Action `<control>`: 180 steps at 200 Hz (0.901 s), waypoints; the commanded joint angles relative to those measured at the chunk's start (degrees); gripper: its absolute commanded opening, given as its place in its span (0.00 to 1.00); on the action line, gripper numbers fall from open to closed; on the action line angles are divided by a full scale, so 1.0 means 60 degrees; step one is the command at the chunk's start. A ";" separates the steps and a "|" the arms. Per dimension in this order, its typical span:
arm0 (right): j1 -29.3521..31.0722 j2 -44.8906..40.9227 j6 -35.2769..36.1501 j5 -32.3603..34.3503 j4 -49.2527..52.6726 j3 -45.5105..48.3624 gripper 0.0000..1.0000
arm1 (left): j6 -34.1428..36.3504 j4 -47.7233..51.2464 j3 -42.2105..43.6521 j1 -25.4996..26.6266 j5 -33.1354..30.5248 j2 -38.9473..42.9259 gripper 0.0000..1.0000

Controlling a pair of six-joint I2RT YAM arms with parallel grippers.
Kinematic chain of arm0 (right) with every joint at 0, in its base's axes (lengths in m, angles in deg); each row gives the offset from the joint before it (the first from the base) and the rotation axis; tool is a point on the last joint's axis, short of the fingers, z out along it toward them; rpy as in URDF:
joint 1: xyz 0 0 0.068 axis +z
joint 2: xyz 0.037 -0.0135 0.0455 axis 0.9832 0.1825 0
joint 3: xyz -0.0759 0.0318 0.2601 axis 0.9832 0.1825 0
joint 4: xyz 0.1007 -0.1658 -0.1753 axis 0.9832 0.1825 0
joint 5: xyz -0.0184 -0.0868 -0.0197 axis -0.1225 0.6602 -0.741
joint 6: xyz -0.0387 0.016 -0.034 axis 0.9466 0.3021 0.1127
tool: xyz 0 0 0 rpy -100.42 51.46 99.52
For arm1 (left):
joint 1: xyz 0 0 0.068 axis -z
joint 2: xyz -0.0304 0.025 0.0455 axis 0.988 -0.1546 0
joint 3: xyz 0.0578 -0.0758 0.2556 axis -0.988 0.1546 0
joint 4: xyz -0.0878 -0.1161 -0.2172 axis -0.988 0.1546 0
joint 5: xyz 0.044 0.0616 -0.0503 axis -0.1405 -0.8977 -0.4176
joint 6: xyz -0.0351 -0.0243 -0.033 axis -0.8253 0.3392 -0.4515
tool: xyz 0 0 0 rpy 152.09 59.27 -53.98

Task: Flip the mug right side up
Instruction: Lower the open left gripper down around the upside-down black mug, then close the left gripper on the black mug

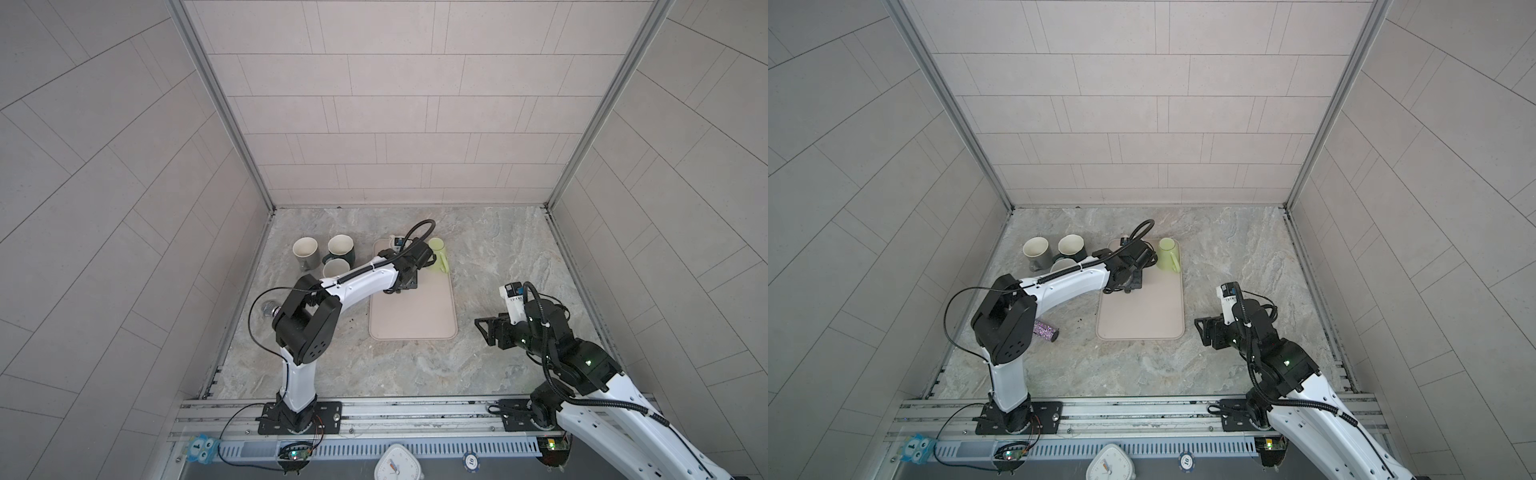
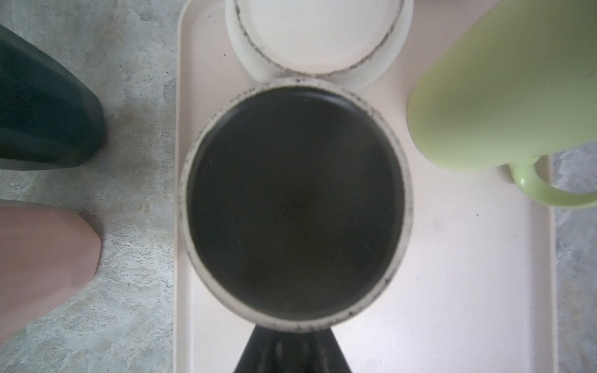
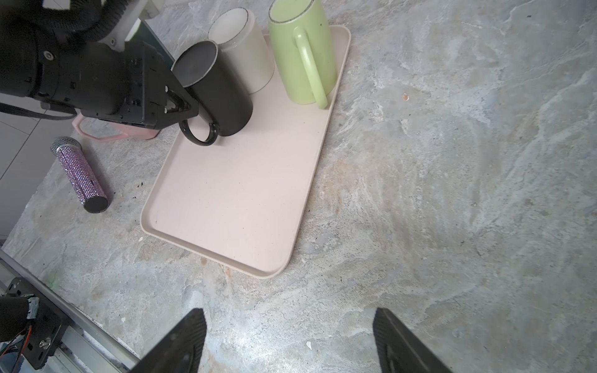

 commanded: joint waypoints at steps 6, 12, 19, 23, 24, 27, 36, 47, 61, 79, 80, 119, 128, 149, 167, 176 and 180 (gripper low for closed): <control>-0.0036 -0.0035 0.0019 0.0093 0.0123 0.0083 0.82 | 0.0127 0.0499 -0.0058 -0.0083 -0.0143 0.0119 0.19; -0.0028 -0.0038 0.0011 0.0094 0.0117 0.0074 0.82 | 0.0139 0.0559 -0.0078 -0.0095 -0.0199 0.0112 0.19; -0.0028 -0.0040 -0.0006 0.0087 0.0115 0.0074 0.82 | 0.0169 0.0605 -0.0082 -0.0097 -0.0252 0.0082 0.19; -0.0031 -0.0032 0.0003 0.0084 0.0110 0.0066 0.82 | 0.0183 0.0612 -0.0083 -0.0104 -0.0268 0.0082 0.19; -0.0030 -0.0023 0.0004 0.0087 0.0115 0.0064 0.82 | 0.0185 0.0613 -0.0082 -0.0108 -0.0266 0.0082 0.19; -0.0028 -0.0021 0.0004 0.0084 0.0116 0.0071 0.82 | 0.0187 0.0606 -0.0082 -0.0111 -0.0276 0.0083 0.19; -0.0030 -0.0026 0.0004 0.0086 0.0105 0.0073 0.82 | 0.0212 0.0586 -0.0067 -0.0128 -0.0263 0.0076 0.19; -0.0034 -0.0025 0.0004 0.0089 0.0097 0.0075 0.82 | 0.0217 0.0558 -0.0067 -0.0136 -0.0239 0.0046 0.19; -0.0031 0.0004 -0.0011 0.0082 0.0082 0.0050 0.82 | 0.0257 0.0540 -0.0094 -0.0152 -0.0219 -0.0001 0.21; -0.0028 0.0031 -0.0025 0.0077 0.0090 0.0047 0.83 | 0.0319 0.0500 -0.0111 -0.0154 -0.0203 -0.0064 0.21; -0.0035 0.0030 -0.0018 0.0083 0.0091 0.0047 0.83 | 0.0326 0.0498 -0.0111 -0.0162 -0.0204 -0.0064 0.21; -0.0028 0.0037 -0.0025 0.0124 0.0075 0.0051 0.83 | 0.0382 0.0496 -0.0155 -0.0264 -0.0101 -0.0182 0.21; -0.0035 0.0042 -0.0025 0.0132 0.0076 0.0048 0.83 | 0.0403 0.0474 -0.0155 -0.0272 -0.0082 -0.0168 0.21; -0.0028 0.0071 -0.0035 0.0145 0.0062 0.0062 0.83 | 0.0435 0.0474 -0.0211 -0.0299 -0.0089 -0.0167 0.23; -0.0035 0.0077 -0.0042 0.0142 0.0056 0.0063 0.83 | 0.0519 0.0523 -0.0282 -0.0325 -0.0023 -0.0215 0.23; -0.0028 0.0094 -0.0040 0.0142 0.0060 0.0071 0.83 | 0.0539 0.0552 -0.0323 -0.0337 -0.0030 -0.0233 0.24; -0.0028 0.0099 -0.0044 0.0141 0.0062 0.0062 0.83 | 0.0539 0.0565 -0.0337 -0.0331 -0.0038 -0.0240 0.25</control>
